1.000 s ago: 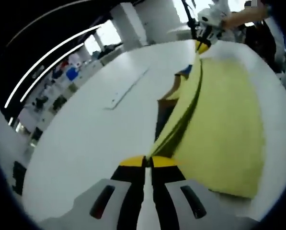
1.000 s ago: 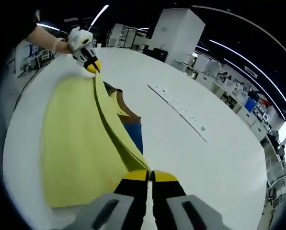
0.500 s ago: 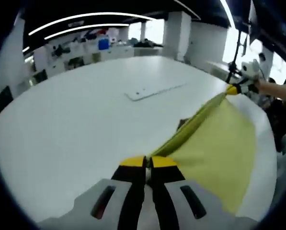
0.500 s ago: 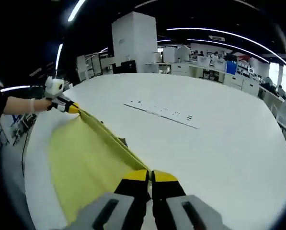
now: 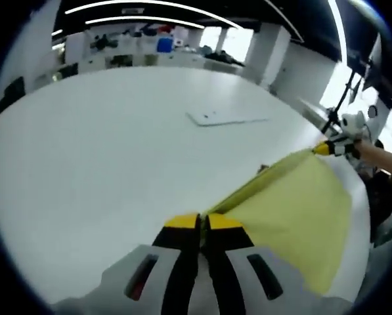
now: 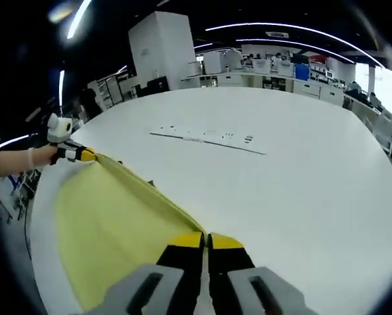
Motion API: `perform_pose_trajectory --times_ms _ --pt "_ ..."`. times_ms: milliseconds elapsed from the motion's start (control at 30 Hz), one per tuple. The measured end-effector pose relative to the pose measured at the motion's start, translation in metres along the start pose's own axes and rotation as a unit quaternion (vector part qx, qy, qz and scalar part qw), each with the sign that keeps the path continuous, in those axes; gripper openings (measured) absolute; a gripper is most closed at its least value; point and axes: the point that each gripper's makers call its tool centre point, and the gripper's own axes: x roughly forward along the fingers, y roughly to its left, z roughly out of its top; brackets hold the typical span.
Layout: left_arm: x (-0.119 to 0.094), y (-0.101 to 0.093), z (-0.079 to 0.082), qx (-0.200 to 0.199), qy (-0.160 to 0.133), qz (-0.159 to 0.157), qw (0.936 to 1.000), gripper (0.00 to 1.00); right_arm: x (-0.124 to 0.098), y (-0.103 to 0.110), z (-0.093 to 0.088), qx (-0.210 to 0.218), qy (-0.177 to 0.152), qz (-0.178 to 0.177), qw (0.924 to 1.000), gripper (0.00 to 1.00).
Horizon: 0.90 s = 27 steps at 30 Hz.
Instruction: Fold the garment on the visible template until the final outline fits inside the template.
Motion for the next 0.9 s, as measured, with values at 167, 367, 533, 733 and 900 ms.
perform_pose_trajectory --times_ms 167,367,533,733,900 --pt "0.001 -0.001 0.0 0.017 0.009 0.004 0.9998 0.0 0.003 -0.002 -0.001 0.003 0.005 -0.003 1.0 0.0" --pt "0.001 -0.003 0.0 0.04 0.01 0.002 0.9991 0.02 0.005 0.0 -0.004 -0.012 0.009 -0.003 0.9999 0.0" --pt "0.001 -0.006 -0.002 0.066 0.01 -0.001 0.9978 0.19 0.004 0.011 0.0 -0.024 -0.003 0.017 0.9996 0.32" --pt "-0.001 -0.009 -0.001 0.081 -0.005 -0.004 0.9967 0.48 0.004 0.022 0.001 -0.057 -0.016 0.032 0.9977 0.61" --pt "-0.006 -0.012 0.007 0.094 -0.024 -0.012 0.9953 0.69 0.001 0.022 0.006 -0.056 -0.035 0.033 0.9973 0.78"
